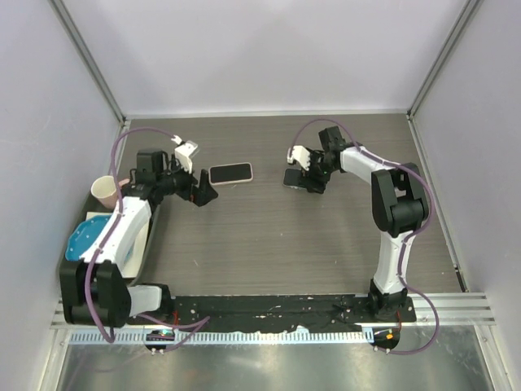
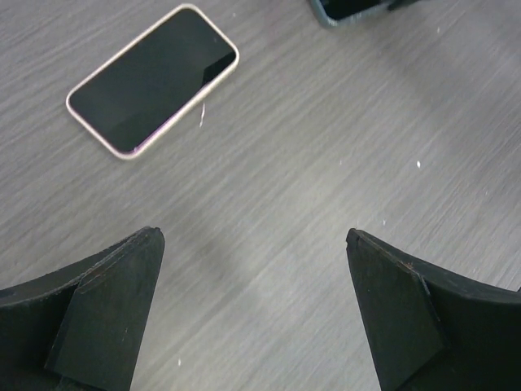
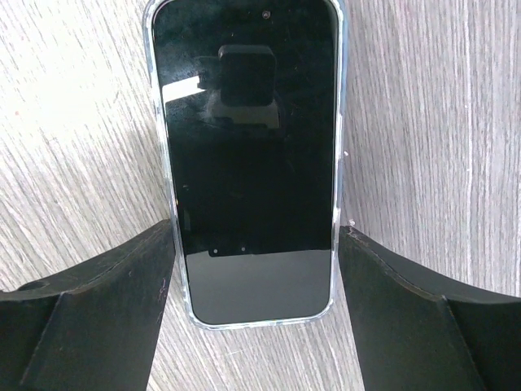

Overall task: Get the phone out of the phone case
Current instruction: Pick up the phone at the center of the board.

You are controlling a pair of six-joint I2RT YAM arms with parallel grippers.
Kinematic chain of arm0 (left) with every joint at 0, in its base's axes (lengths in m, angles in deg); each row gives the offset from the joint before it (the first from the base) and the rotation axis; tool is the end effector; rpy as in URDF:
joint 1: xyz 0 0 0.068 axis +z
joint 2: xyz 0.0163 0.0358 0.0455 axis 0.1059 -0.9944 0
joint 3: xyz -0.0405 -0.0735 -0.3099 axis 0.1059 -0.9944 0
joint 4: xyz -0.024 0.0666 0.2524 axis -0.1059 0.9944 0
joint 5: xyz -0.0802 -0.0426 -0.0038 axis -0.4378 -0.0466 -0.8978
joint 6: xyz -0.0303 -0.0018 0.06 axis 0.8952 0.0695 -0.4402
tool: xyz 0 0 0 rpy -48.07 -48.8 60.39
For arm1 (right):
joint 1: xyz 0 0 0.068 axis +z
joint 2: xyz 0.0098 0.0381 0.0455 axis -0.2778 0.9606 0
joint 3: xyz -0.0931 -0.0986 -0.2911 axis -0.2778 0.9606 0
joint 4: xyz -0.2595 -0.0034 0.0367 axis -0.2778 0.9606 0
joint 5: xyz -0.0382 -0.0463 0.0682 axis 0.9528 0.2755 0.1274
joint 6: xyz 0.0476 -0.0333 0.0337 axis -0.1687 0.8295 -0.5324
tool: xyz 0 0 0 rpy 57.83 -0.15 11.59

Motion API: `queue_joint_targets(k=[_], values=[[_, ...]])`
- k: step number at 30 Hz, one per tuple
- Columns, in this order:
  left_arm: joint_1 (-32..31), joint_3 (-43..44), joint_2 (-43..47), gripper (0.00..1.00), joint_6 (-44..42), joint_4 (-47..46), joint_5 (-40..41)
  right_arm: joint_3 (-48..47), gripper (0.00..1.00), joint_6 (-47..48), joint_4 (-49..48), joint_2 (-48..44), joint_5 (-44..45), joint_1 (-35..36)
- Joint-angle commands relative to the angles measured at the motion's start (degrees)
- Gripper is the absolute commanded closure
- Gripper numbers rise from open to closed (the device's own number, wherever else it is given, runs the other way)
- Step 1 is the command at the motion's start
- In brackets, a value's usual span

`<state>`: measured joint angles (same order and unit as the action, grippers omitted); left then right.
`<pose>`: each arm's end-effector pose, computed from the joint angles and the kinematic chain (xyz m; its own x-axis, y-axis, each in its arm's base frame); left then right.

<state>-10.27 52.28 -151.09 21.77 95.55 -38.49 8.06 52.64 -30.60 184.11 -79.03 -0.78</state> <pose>0.2501 -0.0507 0.3101 -0.5418 0.1868 -0.8195 0.6252 0.7411 -0.2445 0.4269 0.1375 0.1953 -0.0694 -0.8639 -0.4988 -0.9537 0.2042 -0.2209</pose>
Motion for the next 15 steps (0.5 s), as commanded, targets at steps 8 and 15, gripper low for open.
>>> queue_joint_targets(k=[8, 15], values=[[-7.8, 11.0, -16.9, 0.00, 7.4, -15.7, -1.0, 8.6, 0.58, -7.8, -2.3, -5.8, -8.9, 0.8], [-9.8, 13.3, -23.2, 0.00, 10.3, -19.1, -3.2, 9.9, 0.59, -11.9, -3.0, -7.3, -15.1, 0.8]])
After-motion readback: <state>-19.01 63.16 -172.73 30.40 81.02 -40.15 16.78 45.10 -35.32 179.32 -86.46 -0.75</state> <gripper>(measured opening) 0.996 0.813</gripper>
